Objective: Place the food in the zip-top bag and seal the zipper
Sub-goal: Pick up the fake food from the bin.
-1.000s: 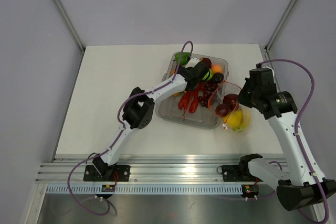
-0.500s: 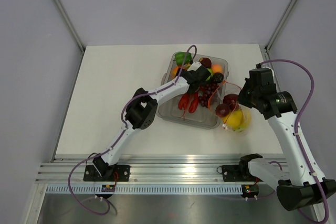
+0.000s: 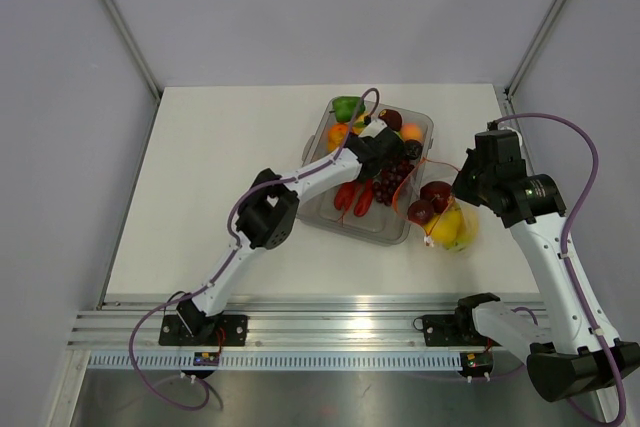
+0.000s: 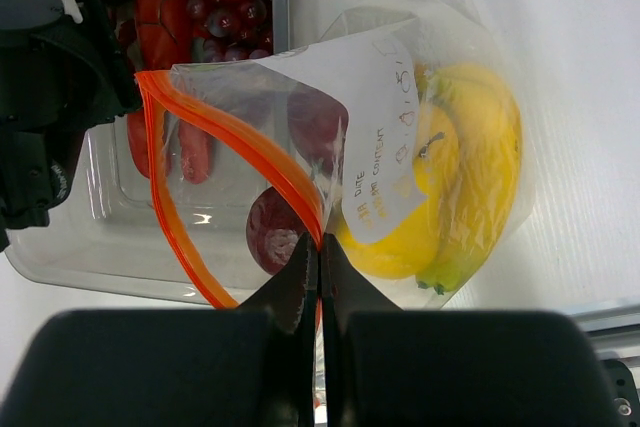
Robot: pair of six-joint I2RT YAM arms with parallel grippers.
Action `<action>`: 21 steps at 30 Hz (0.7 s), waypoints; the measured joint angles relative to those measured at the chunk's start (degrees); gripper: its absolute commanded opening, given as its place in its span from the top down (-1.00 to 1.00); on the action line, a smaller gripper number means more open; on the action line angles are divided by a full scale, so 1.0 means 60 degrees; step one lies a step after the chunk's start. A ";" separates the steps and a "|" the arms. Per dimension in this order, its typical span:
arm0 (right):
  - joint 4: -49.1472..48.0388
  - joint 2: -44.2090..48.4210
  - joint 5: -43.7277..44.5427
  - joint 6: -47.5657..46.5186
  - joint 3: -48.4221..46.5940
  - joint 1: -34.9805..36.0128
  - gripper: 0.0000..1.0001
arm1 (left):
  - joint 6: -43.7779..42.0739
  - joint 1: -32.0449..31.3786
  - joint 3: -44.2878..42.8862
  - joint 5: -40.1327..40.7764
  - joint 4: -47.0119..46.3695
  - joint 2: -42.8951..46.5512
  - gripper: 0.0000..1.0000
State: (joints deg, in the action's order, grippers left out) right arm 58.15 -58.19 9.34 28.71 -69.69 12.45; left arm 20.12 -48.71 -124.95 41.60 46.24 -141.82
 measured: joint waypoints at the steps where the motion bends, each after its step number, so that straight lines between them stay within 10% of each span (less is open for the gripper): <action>1: 0.0000 0.0000 0.0000 0.0004 0.0000 0.0000 1.00 | -0.0036 -0.0026 0.0102 0.0018 0.0015 0.0120 0.77; 3: 0.0000 0.0000 0.0000 0.0000 0.0000 0.0000 1.00 | -0.0044 -0.0076 0.0186 0.0055 0.0058 0.0393 1.00; 21: 0.0004 0.0007 0.0004 0.0000 0.0055 0.0000 1.00 | -0.0189 -0.0350 0.0477 -0.0499 0.0466 0.2732 1.00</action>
State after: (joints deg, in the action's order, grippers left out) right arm 58.17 -58.15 9.37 28.71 -69.36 12.45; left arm 18.98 -50.81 -122.08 38.61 49.04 -125.43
